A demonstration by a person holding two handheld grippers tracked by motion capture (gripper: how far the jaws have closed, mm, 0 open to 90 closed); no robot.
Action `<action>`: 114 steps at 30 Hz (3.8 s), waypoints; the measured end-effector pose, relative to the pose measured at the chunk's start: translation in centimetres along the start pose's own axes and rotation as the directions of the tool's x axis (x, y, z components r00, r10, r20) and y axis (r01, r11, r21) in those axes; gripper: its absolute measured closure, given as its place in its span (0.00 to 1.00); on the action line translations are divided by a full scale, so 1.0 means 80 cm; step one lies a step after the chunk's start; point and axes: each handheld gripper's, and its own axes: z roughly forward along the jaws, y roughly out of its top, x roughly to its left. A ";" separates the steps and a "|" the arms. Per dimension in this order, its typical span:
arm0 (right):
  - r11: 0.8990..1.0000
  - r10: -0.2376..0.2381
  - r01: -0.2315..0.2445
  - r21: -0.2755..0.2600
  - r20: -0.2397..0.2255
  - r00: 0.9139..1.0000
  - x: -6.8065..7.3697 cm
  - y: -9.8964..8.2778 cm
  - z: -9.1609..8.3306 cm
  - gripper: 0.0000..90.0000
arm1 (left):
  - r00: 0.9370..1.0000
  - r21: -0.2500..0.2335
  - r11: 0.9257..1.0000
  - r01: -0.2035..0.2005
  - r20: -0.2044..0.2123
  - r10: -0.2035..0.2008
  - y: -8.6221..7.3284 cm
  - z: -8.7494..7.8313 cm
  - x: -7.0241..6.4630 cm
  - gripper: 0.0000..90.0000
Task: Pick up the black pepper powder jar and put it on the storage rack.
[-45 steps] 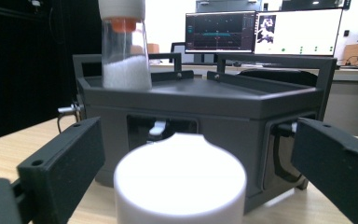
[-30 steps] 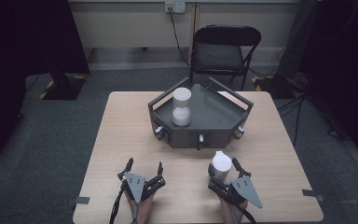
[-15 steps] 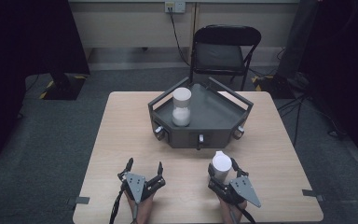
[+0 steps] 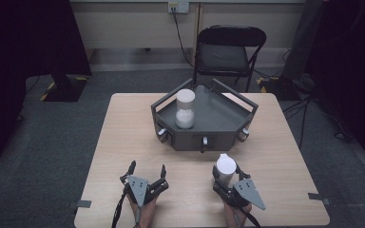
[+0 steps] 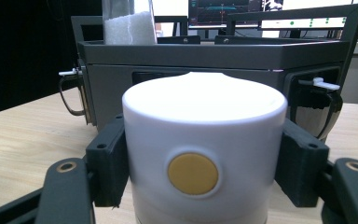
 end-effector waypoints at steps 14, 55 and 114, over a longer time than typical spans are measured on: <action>1.000 -0.004 0.004 0.019 0.001 1.000 0.001 0.006 0.000 0.33 | 1.000 0.000 1.000 0.000 0.000 0.000 0.000 0.000 0.000 0.00; 0.999 -0.014 0.016 0.030 -0.066 0.998 -0.017 0.030 -0.005 0.34 | 1.000 0.000 1.000 0.000 0.000 0.000 0.000 0.000 0.000 0.00; 0.999 0.028 -0.022 0.030 -0.211 0.977 -0.088 0.164 0.059 0.34 | 1.000 0.000 1.000 0.000 0.000 0.000 0.000 0.000 0.000 0.00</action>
